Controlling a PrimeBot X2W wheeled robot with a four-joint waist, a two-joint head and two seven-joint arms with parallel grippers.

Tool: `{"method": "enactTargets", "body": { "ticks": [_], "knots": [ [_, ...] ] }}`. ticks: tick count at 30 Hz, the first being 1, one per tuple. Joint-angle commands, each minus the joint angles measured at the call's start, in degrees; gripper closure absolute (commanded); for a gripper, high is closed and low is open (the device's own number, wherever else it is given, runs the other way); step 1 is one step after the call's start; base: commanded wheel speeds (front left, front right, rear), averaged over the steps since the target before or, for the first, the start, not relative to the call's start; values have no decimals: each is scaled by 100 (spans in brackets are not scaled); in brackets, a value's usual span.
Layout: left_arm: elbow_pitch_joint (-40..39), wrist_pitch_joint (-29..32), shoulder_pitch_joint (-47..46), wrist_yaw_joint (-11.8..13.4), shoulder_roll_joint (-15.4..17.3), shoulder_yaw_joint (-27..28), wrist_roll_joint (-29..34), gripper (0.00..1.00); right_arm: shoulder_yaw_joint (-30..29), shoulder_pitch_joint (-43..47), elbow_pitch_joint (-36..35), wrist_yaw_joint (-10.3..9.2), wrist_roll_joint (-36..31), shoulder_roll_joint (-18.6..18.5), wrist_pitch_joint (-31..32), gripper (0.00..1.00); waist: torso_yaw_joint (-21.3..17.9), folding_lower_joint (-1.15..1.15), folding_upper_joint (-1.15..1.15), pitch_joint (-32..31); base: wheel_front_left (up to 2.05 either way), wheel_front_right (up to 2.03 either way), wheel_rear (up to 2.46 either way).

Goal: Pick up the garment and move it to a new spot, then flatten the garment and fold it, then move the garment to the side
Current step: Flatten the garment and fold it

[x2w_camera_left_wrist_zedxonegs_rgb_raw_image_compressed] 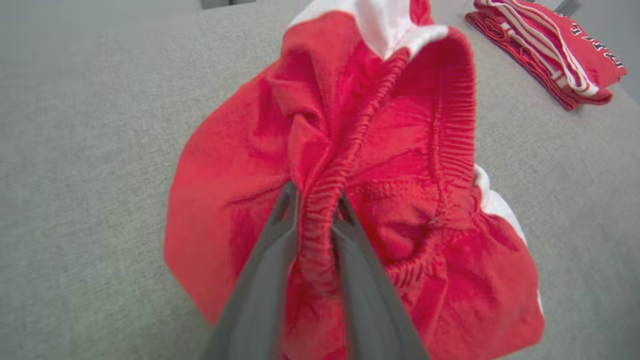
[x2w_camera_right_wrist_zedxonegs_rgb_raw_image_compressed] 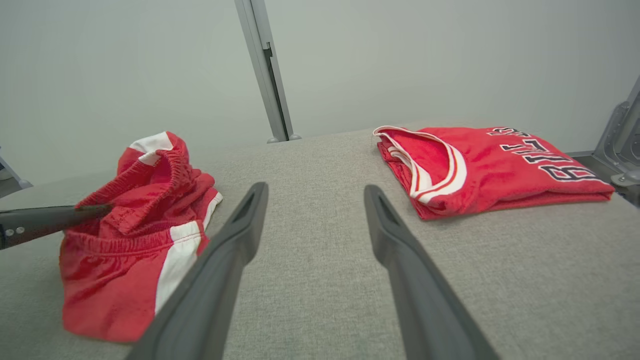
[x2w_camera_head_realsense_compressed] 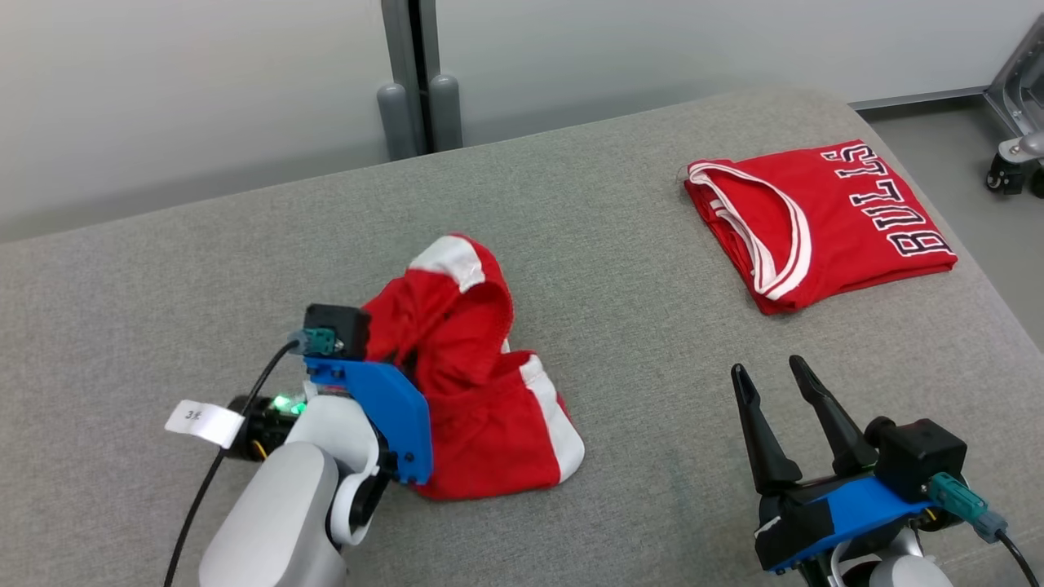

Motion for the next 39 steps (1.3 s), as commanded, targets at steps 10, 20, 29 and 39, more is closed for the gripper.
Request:
{"method": "enactTargets", "body": {
  "ticks": [10, 20, 29, 39],
  "knots": [
    [-606, -1380, -833, -520, -365, -192, -317, 100, -38, -10, -10, 1, -65, 0, 21, 0, 21, 0, 0, -72, 0, 0, 0],
    [-1917, -2677, -1517, -694, -469, -1040, -3365, 100, 9, 32, -24, 1, -72, 0, 43, 0, 64, 0, 0, -142, 0, 0, 0],
    [-659, -3259, -1097, -103, -215, -1127, -4033, 100, 15, 15, -27, 1, -8, 0, 4, 0, 370, 0, 0, -37, 0, 0, 0],
    [1595, -3460, -759, 392, 242, -1383, -3442, 0, 38, -131, -12, 1, -34, -1, -1, 0, 686, 0, 0, 89, 0, 0, 0]
  ]
}}
